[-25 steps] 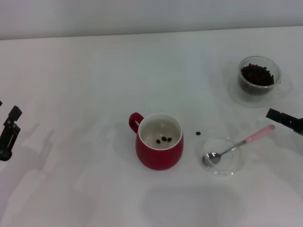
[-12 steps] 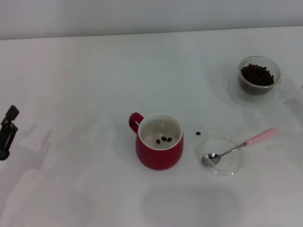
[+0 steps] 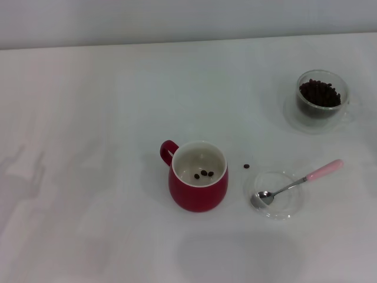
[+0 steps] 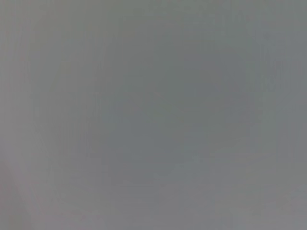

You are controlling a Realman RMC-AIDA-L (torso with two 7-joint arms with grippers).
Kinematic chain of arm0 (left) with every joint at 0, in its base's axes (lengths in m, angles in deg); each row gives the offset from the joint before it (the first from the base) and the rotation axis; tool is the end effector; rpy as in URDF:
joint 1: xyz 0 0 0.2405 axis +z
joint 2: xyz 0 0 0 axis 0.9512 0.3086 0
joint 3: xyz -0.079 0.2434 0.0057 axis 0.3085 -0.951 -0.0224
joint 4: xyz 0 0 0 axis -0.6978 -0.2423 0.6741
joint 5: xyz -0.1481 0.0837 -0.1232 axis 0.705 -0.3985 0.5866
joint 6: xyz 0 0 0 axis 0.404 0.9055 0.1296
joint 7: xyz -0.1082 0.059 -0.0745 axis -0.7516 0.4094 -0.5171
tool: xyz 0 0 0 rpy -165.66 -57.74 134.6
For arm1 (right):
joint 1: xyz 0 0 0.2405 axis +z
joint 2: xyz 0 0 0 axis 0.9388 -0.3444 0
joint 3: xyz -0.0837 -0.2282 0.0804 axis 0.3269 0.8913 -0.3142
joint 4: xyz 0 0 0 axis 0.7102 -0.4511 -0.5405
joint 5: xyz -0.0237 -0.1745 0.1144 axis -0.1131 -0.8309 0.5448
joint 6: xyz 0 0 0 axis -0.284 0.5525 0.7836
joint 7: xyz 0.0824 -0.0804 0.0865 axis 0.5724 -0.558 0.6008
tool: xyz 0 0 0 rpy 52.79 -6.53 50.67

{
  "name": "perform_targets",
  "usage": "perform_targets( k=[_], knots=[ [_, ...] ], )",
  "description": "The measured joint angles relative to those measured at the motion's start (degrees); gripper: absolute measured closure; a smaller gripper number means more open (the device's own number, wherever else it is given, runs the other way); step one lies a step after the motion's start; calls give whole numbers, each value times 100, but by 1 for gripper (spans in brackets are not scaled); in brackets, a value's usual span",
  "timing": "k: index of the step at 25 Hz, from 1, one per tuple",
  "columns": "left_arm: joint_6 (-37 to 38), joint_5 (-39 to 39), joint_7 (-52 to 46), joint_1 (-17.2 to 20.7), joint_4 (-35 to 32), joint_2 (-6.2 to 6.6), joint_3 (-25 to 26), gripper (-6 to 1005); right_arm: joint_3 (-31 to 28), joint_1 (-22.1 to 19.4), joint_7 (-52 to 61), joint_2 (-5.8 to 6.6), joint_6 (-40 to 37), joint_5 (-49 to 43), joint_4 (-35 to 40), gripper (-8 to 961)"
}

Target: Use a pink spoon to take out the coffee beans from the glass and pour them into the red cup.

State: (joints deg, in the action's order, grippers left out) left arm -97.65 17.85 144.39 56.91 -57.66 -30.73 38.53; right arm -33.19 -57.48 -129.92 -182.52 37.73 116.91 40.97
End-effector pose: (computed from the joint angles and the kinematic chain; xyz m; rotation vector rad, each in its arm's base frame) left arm -0.3424 0.2398 0.0022 -1.7559 -0.3472 -0.8628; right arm 0.4283 0.2417 0.1476 -1.4585 0.9012 0.9458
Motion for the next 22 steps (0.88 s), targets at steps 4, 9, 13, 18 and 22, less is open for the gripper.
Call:
perform_targets(
  k=[4, 9, 13, 18, 22],
  knots=[
    [-17, 321, 0, -27, 70, 2, 0, 582, -655, 135, -830, -152, -330, 28, -13, 646],
    [15, 542, 0, -52, 142, 2, 0, 579, -935, 221, -1892, -320, -696, 569, -133, 647],
    [48, 647, 0, -61, 281, -5, 0, 577, -946, 238, -2895, -363, -721, 1272, -558, 647],
    [256, 973, 0, -180, 507, -13, 0, 578, -934, 236, -3258, -365, -688, 1409, -631, 647],
    [304, 980, 0, -310, 545, -7, -8, 578, -931, 218, -3281, -367, -691, 1408, -670, 647]
  ],
)
